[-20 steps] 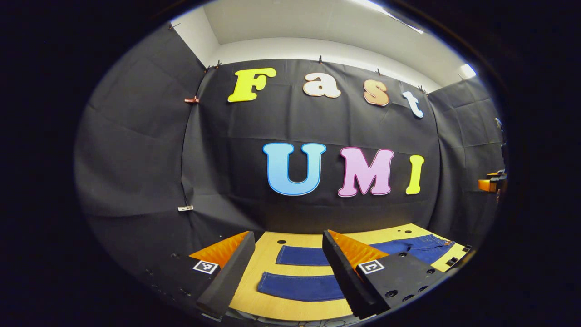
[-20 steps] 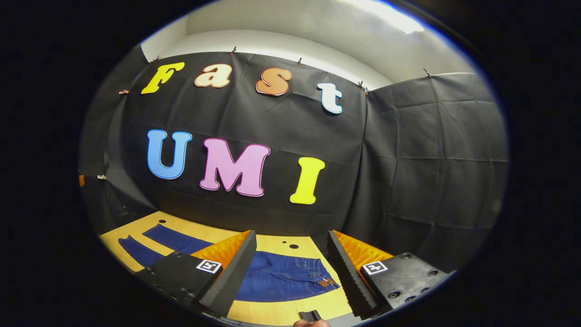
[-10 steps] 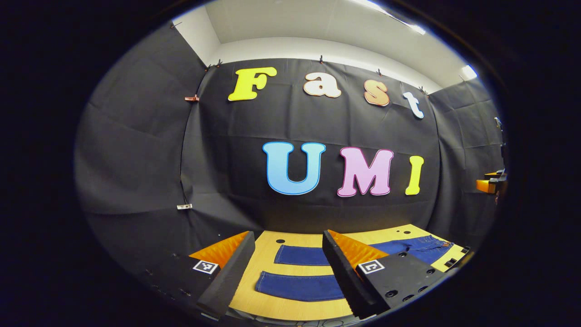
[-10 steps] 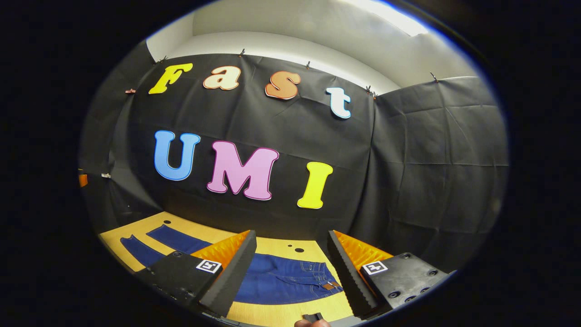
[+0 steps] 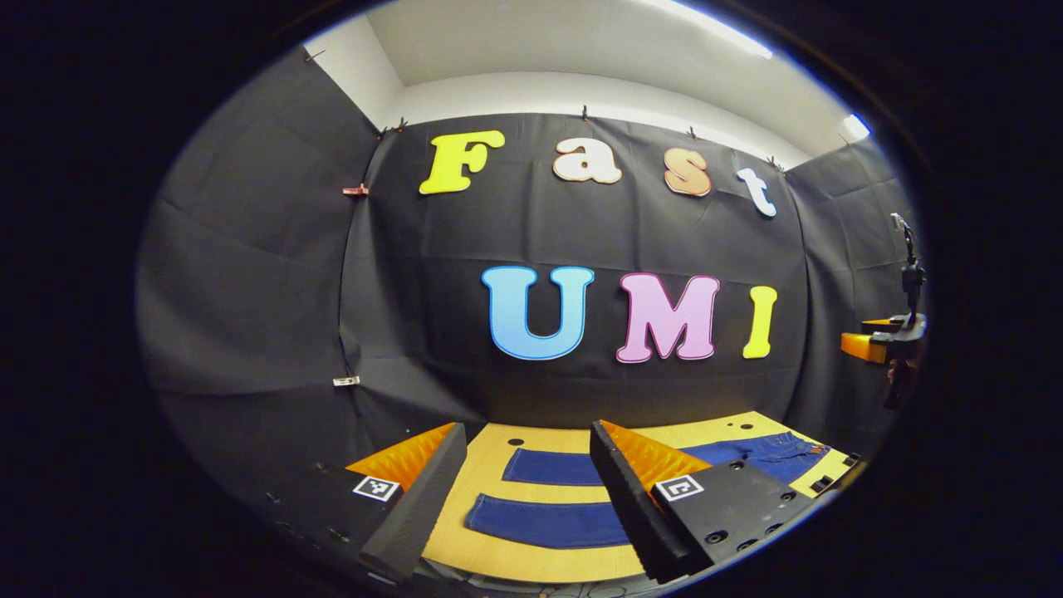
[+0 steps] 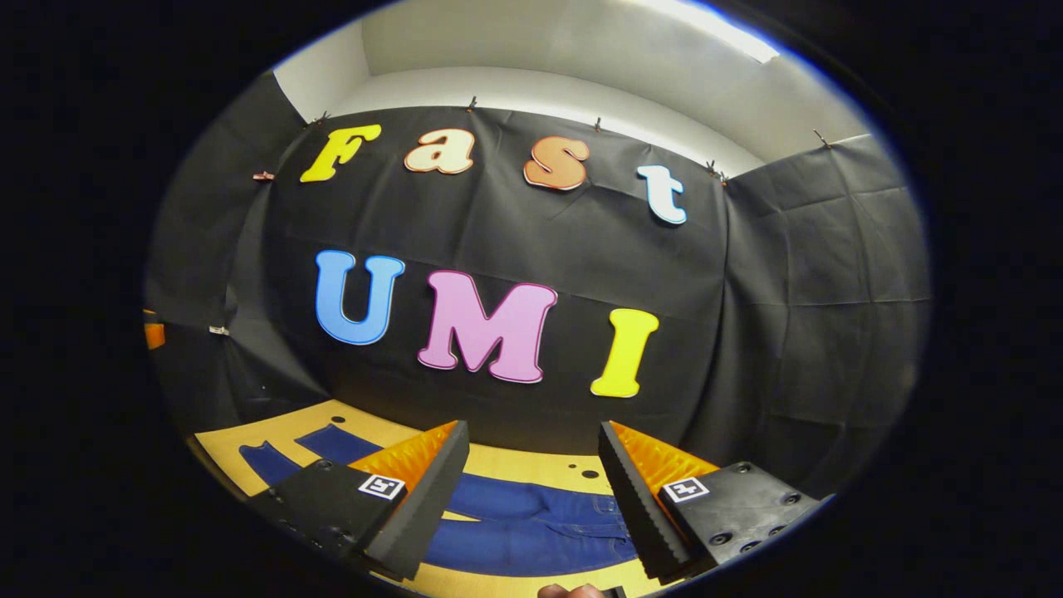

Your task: Grasp the waist and the cuffs of the jeans and fold them to make the two legs overlap; first hold the waist and fold one-third of the jeans toward the cuffs, then hold the cuffs and fold the remaining one-third in the same direction to finish folding.

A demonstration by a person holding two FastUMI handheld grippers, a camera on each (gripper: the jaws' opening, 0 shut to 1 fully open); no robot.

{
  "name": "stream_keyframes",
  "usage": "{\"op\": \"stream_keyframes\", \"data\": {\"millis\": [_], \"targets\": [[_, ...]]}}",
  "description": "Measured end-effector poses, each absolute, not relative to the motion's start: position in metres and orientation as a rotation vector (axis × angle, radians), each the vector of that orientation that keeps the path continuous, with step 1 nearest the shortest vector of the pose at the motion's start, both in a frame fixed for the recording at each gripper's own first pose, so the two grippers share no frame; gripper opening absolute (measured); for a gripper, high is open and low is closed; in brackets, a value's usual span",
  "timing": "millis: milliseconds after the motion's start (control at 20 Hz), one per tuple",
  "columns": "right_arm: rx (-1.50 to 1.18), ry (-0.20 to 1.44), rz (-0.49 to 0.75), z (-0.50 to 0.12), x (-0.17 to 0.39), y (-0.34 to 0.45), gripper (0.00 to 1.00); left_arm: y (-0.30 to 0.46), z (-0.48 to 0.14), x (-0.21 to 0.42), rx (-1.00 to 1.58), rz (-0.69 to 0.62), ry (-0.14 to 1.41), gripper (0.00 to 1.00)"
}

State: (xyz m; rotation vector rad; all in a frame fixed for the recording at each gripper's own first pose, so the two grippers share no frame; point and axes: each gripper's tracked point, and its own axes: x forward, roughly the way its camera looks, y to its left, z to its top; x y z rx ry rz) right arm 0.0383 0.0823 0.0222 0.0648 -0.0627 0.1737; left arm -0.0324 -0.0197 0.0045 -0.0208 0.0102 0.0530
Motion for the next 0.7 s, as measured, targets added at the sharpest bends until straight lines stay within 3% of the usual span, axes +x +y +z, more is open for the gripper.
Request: {"op": "stream_keyframes", "data": {"millis": [700], "targets": [[0.090, -0.061, 0.306, 0.023, 0.057, 0.133, 0.96, 0.006, 0.001, -0.072, -0.015, 0.185, 0.024, 0.96]]}}
